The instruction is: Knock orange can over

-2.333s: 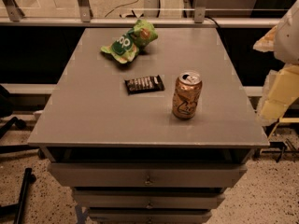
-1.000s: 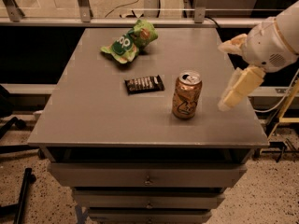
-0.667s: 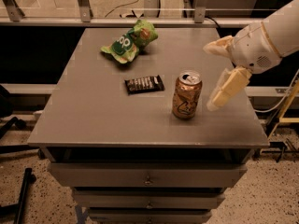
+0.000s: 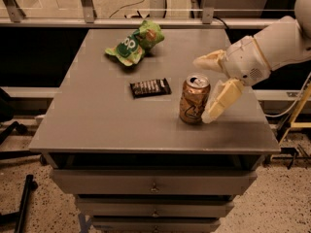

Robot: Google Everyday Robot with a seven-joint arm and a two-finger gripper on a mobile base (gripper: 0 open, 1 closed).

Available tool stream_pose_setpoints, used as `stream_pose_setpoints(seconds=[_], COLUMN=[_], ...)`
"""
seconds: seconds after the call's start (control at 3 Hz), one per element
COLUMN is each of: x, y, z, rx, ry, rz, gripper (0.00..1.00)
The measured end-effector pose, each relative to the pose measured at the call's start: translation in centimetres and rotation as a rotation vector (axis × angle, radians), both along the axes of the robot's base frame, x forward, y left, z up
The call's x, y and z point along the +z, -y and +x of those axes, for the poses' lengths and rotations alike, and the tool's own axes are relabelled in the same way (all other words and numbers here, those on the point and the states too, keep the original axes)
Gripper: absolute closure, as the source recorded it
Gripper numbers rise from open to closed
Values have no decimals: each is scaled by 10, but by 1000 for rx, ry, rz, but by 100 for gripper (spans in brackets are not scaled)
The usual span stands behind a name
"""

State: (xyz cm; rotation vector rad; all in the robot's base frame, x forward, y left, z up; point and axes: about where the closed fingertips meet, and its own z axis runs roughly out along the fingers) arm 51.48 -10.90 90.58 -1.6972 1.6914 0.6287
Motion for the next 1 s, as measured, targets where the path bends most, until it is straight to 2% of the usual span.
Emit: stream_pose_setpoints(seconds=[0.33, 1.0], x=[-7, -1], y=[-3, -12], z=[2, 2], rx=[4, 21], ry=[-29, -21], rz=[37, 71], gripper=[15, 61])
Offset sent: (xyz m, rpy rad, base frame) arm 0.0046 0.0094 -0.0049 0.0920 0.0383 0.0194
